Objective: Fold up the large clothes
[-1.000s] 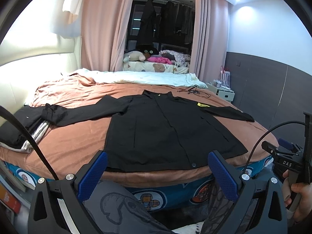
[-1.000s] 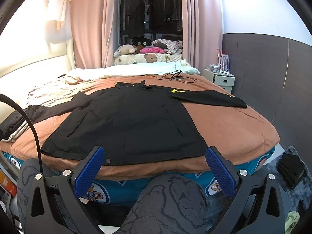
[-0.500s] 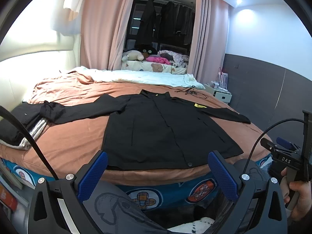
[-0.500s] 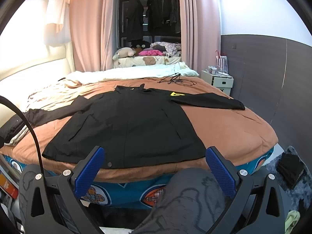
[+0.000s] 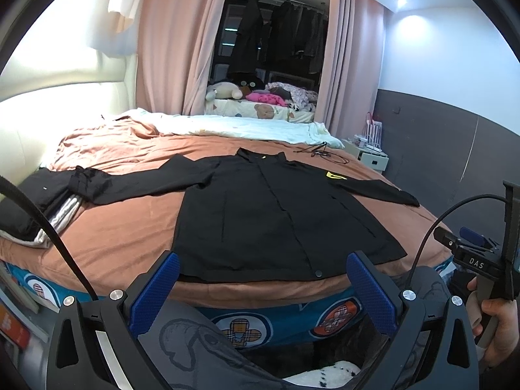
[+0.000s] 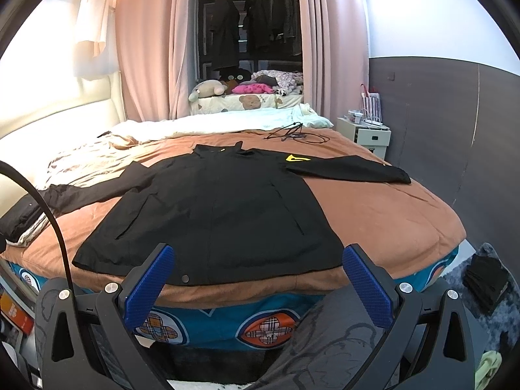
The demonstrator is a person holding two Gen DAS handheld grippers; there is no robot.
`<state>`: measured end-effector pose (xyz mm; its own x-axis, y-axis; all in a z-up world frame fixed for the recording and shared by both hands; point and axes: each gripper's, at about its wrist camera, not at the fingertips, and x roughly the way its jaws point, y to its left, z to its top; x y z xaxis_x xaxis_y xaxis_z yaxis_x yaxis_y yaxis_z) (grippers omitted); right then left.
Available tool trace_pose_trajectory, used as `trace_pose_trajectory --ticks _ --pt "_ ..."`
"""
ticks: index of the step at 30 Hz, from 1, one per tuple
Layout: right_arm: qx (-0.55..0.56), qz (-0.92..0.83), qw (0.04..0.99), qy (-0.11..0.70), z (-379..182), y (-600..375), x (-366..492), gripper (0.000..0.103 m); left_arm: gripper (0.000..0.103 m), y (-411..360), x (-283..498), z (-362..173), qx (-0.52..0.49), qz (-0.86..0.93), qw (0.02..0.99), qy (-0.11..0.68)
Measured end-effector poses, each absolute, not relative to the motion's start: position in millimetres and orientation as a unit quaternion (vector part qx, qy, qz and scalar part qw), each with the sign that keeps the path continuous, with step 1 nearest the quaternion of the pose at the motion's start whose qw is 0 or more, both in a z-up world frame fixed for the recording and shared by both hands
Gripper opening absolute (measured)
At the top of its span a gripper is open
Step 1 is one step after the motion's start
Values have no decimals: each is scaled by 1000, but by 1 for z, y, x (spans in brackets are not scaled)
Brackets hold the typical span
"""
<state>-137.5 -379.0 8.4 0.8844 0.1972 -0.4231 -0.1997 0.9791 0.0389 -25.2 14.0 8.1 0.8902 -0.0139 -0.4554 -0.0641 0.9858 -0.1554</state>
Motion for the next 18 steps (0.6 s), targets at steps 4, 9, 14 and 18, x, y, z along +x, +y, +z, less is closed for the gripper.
trace_pose_trajectory --ticks 4,9,14,18 --pt "0 107 970 219 6 -381 -135 103 103 18 -21 9 -88 18 968 235" --pt "5 112 968 224 10 -381 -123 103 103 25 -11 11 -90 22 968 234" --pt "4 109 967 228 11 -377 -102 103 103 35 3 8 -85 27 966 241" --pt "-3 113 965 238 11 -370 -84 103 103 47 16 7 -95 34 964 245"
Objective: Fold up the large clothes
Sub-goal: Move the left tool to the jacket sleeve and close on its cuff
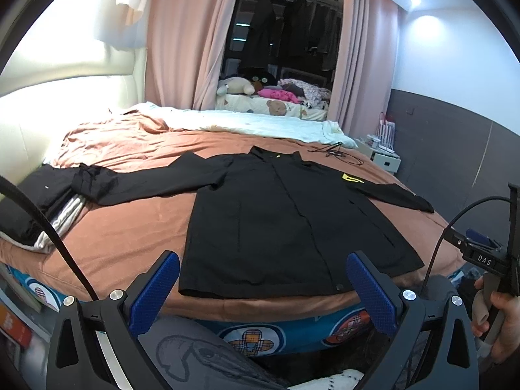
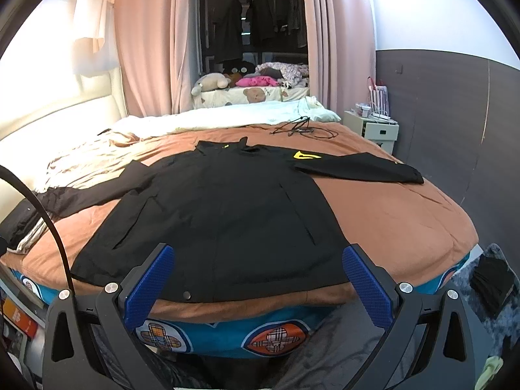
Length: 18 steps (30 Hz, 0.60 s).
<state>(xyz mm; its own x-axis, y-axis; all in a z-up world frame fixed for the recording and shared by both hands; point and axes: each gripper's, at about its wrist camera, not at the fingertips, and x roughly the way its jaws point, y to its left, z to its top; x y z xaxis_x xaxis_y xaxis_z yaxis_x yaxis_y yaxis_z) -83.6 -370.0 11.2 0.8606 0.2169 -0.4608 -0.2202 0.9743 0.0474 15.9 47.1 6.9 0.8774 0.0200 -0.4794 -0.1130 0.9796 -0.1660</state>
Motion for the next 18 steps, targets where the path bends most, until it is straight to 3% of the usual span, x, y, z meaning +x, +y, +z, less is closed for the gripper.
trace_pose_trajectory --ticks 18 --pt "-23 197 940 278 24 -324 66 103 102 143 125 -10 -133 128 943 277"
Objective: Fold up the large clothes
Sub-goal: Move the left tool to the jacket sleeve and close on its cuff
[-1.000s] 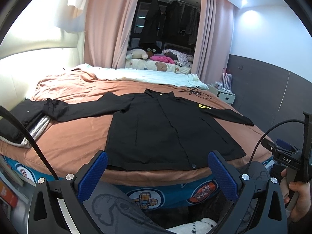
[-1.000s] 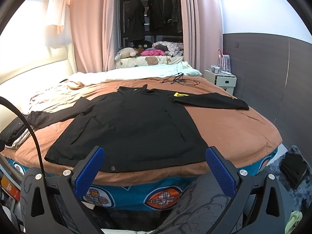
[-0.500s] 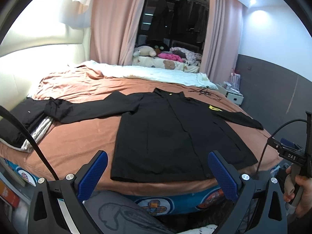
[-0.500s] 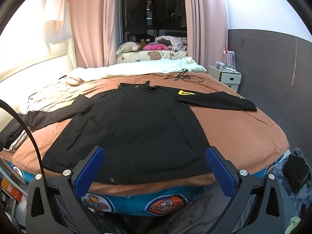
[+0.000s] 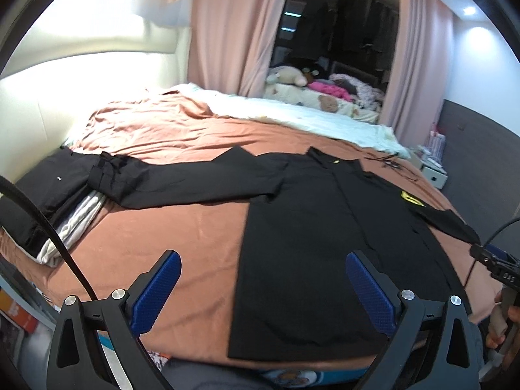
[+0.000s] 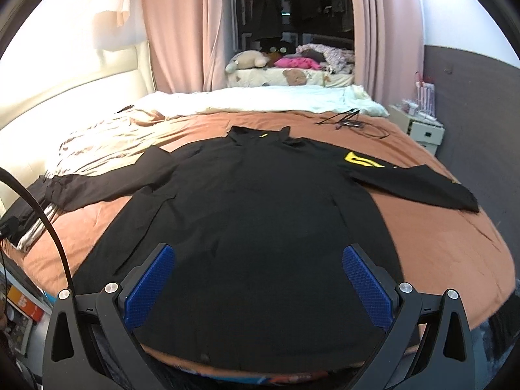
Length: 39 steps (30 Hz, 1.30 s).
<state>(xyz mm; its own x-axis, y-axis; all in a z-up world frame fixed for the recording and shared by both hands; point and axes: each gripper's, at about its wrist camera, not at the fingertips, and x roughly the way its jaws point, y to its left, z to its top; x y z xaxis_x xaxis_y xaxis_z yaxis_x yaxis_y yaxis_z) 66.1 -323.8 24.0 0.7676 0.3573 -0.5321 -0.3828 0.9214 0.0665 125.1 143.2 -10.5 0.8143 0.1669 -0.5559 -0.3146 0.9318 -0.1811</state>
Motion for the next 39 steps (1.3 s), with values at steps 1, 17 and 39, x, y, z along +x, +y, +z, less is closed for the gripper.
trace_pose_trajectory --ticks 1,17,39 --pt "-24 198 939 280 25 -322 74 103 101 150 132 -14 -135 132 941 282" --pt "-52 257 912 316 33 -241 203 103 93 259 208 -51 -182 215 902 326" --pt "-28 308 857 411 -15 -146 385 93 84 413 267 -133 -266 326 818 393"
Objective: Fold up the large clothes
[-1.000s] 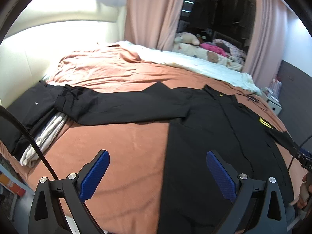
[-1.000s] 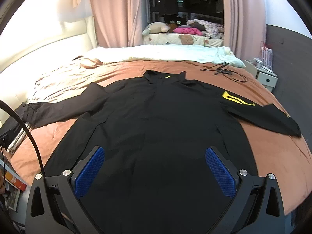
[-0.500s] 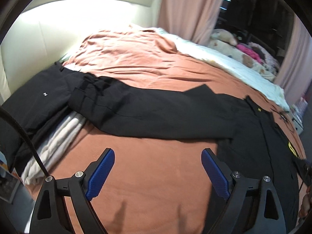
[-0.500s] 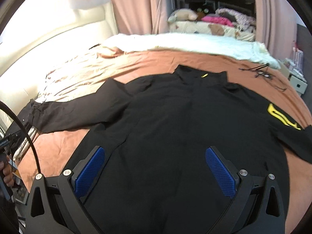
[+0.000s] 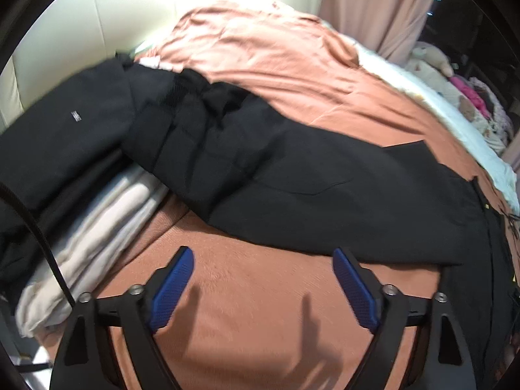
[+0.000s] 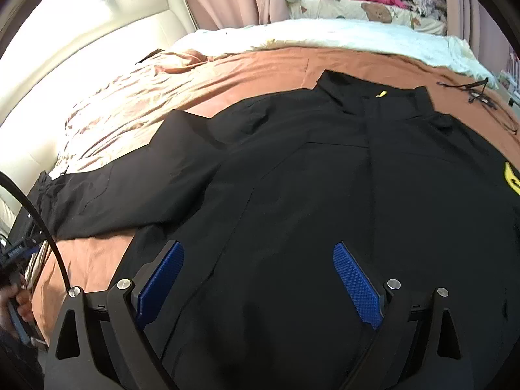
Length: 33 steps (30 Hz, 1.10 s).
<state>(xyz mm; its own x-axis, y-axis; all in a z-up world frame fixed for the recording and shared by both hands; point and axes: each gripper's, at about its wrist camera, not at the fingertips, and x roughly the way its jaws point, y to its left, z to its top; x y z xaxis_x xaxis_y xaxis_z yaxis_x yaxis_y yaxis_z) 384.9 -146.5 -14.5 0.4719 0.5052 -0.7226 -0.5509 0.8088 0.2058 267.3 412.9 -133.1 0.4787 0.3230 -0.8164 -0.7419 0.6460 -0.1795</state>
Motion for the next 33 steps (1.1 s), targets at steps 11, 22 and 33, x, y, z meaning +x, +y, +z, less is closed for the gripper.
trace_pose_trajectory --ticks 11,22,33 --pt "-13 327 833 446 -47 -74 436 58 7 457 282 -165 -298 390 781 386" --pt "32 325 824 462 -87 -29 479 35 0 432 273 -78 -259 365 844 294" --pt "49 344 815 464 -53 -42 476 35 0 388 303 24 -205 308 898 239"
